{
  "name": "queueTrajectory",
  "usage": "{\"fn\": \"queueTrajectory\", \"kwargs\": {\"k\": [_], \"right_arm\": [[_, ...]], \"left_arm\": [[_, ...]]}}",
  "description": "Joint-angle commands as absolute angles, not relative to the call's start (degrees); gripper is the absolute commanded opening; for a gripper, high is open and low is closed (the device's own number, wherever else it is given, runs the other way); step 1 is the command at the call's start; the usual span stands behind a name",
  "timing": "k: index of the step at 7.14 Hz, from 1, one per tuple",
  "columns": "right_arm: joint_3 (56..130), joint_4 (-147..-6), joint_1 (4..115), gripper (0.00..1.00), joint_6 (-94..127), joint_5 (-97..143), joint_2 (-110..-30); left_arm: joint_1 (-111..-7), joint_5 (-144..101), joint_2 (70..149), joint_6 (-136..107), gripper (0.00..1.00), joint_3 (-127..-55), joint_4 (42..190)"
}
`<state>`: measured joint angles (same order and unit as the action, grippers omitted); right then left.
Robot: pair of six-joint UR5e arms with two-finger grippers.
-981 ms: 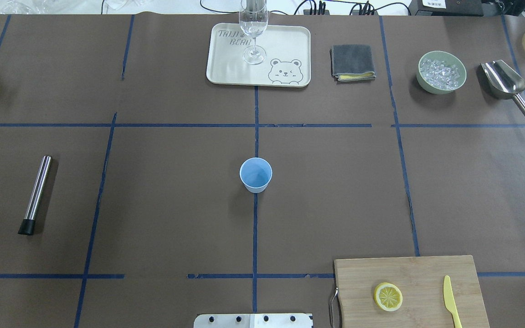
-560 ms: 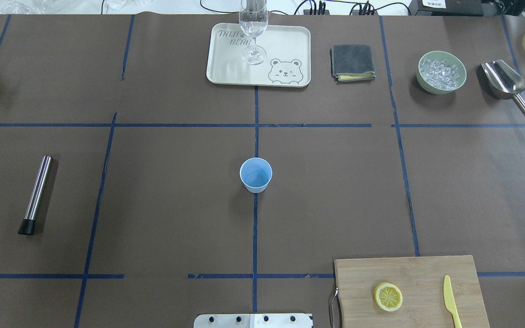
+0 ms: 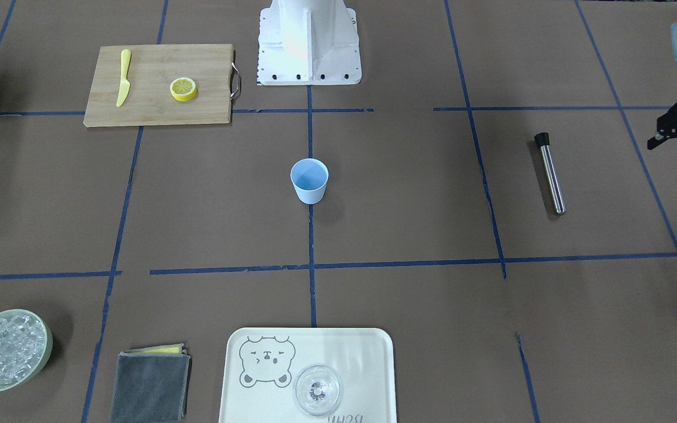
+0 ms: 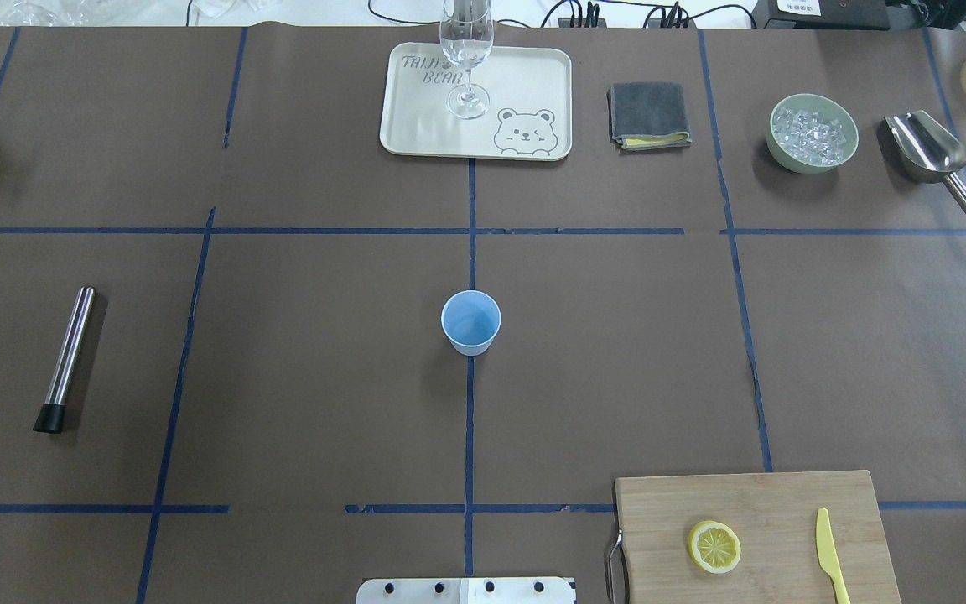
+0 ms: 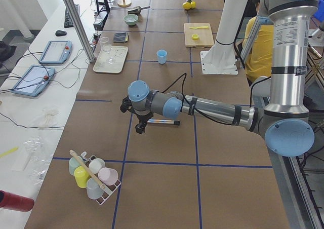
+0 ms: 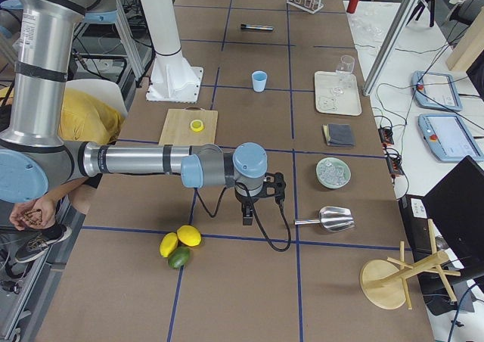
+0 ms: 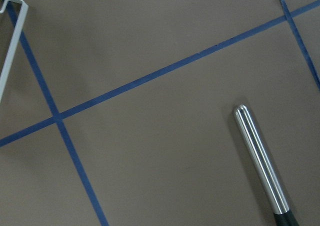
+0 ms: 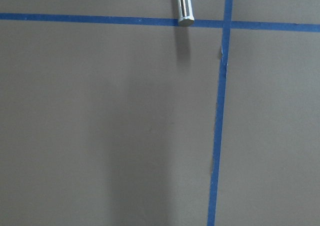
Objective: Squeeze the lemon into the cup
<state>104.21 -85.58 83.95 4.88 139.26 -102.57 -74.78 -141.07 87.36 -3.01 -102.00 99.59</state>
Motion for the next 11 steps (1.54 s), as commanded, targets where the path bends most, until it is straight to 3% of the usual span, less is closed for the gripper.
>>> {"fn": "queueTrajectory", "kwargs": {"k": [1, 3, 5, 7, 9, 11], "right_arm": [[104.5, -85.26, 83.58, 1.0, 4.66, 141.32, -103.0], [104.41, -85.34, 83.5, 1.0, 4.92, 141.42, -103.01], [104.94, -85.17, 81.67, 1.0, 5.62, 141.59, -103.18], [109.83, -78.46, 70.98, 1.0, 23.88, 141.5, -104.05], [110.56, -50.83, 54.85, 1.0, 55.82, 136.18, -107.75], [117.3, -47.02, 34.37, 1.0, 76.13, 120.56, -107.58]], "left_arm": [[-64.92, -137.84, 87.89, -22.86, 1.0, -101.52, 107.2], [-56.21, -131.35, 90.34, -33.71, 1.0, -99.94, 108.81], [-55.9, -130.25, 90.79, -33.92, 0.98, -99.93, 108.98], [-55.99, -130.25, 90.79, -33.93, 0.99, -100.46, 108.9], [-55.99, -130.34, 90.88, -33.66, 0.99, -102.82, 108.98], [-56.07, -130.6, 91.05, -33.66, 0.99, -103.19, 110.81]]}}
